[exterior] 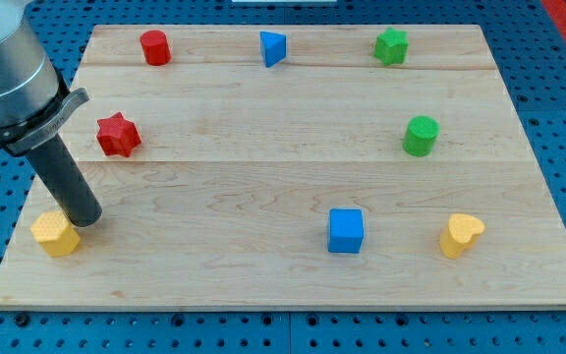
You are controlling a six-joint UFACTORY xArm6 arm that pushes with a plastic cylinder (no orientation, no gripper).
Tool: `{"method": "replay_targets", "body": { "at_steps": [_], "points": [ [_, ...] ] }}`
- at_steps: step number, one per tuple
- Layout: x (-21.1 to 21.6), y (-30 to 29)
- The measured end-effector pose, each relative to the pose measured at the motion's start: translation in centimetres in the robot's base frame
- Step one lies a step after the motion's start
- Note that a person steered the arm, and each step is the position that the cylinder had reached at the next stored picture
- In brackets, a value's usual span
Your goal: Push green circle into red star
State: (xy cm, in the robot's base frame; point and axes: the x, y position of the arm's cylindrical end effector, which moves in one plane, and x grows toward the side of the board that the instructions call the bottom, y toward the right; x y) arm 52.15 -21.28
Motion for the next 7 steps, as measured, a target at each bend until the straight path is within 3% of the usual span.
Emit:
{"method": "replay_targets", "body": {
  "at_steps": [5,7],
  "points": [
    [0.7,0.1],
    [1.5,7.6]
  ]
}}
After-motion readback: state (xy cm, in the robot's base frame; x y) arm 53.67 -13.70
